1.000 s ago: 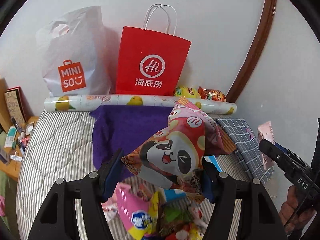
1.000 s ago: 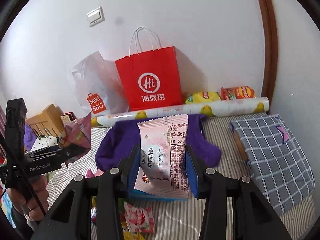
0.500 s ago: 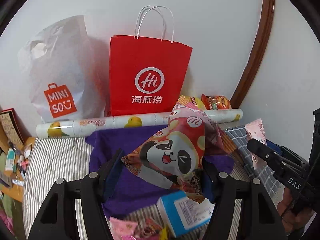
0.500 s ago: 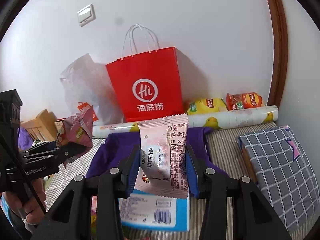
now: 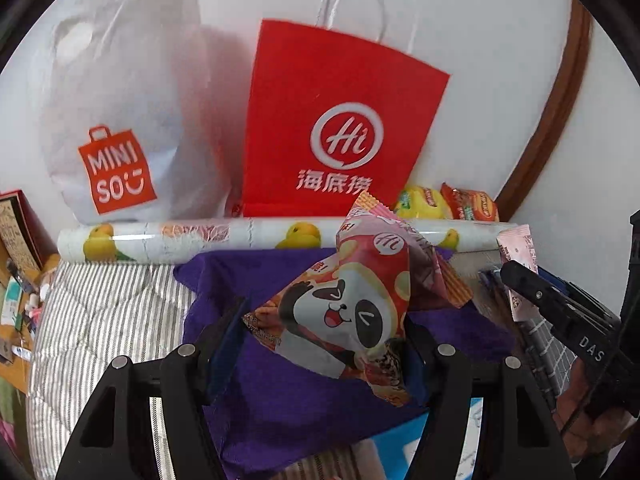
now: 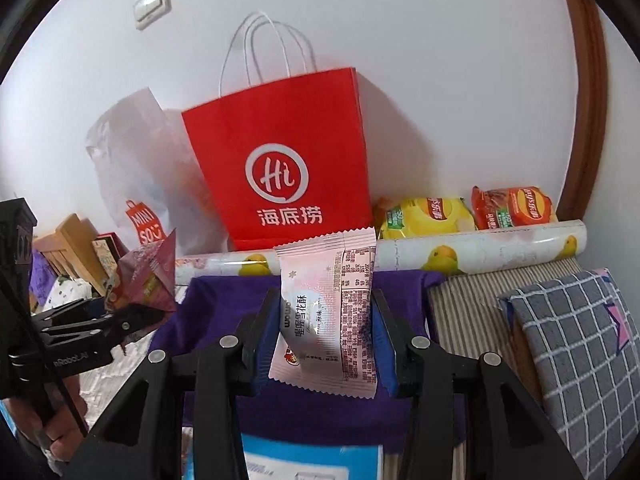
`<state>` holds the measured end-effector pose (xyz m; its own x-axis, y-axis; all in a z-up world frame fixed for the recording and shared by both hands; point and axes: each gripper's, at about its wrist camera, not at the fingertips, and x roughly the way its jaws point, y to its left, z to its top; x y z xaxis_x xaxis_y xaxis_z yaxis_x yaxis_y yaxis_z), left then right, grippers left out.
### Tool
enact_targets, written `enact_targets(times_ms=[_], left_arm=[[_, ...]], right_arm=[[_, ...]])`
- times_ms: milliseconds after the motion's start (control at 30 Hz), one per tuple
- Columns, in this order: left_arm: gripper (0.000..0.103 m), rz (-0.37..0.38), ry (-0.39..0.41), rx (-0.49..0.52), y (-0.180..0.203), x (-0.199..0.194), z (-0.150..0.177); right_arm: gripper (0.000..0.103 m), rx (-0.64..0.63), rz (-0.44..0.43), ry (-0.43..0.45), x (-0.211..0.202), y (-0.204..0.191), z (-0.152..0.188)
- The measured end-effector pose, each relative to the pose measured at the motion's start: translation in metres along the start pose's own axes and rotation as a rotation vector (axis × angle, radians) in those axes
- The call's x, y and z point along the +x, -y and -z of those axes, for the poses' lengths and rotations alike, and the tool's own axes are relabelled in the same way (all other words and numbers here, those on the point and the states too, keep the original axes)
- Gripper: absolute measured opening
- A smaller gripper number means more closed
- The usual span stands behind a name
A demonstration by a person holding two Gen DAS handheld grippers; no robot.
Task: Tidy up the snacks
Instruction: 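Carry the pink packet and panda bag in both grippers over the purple towel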
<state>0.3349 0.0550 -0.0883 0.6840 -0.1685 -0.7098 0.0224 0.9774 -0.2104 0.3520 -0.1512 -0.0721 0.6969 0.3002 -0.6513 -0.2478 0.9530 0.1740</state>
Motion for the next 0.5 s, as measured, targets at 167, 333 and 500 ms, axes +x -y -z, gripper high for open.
enact_targets(times_ms=[167,333,500], left_arm=[[0.066,-0.004,-0.015,-0.006,-0.009,0.014,0.013],[0.066,-0.014,-0.048,0.010,-0.007,0.024,0.030],[0.066,-0.034,-0.074,0.049,0.006,0.032,0.039]], right_arm=[[0.043,0.013,-0.011,-0.047,0.027,0.012,0.011],[0.043,0.033,-0.010,-0.077,0.035,0.023,0.022],[0.043,0.059,0.002,-0.122,0.044,0.034,0.035]])
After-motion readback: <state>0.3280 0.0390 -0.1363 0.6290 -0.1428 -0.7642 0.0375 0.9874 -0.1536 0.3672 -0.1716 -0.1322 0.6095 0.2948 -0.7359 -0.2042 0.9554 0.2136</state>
